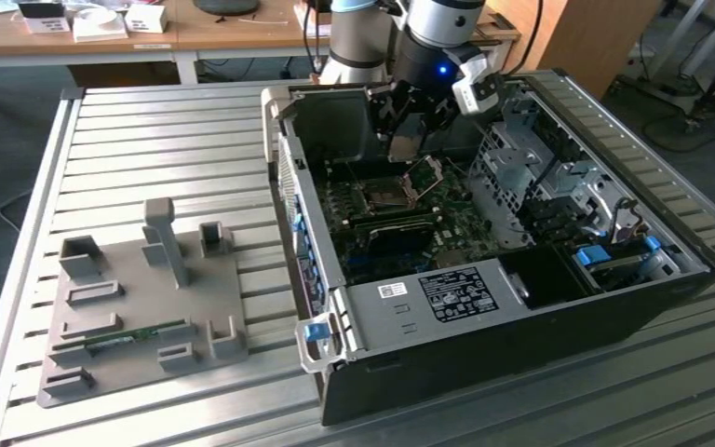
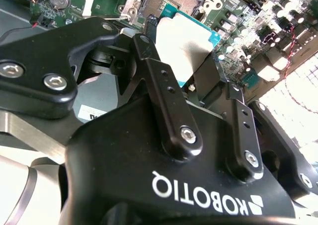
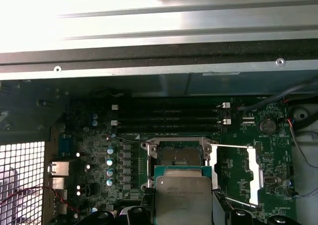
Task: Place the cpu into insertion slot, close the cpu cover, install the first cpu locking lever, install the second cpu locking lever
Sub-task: 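Place the cpu into insertion slot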
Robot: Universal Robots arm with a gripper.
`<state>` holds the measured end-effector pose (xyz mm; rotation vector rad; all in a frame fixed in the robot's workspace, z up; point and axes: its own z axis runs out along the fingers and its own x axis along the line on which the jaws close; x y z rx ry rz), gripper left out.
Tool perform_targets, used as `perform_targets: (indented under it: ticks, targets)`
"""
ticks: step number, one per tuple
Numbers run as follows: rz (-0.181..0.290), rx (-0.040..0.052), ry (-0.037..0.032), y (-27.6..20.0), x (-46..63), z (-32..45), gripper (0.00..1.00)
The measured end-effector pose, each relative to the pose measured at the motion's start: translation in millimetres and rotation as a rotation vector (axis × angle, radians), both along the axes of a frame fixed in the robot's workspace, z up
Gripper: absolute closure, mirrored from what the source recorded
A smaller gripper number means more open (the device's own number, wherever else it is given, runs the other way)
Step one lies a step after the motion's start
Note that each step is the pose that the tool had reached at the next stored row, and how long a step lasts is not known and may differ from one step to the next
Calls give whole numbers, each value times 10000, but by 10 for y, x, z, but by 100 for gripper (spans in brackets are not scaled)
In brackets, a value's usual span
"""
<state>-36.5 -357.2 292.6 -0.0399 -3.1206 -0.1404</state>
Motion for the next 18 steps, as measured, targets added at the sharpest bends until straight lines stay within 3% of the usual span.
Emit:
perform_targets:
  ticks: [11, 18]
  targets:
    - [0, 3, -1, 0, 0, -48, 46]
    - [0, 3, -1, 0, 0, -145, 46]
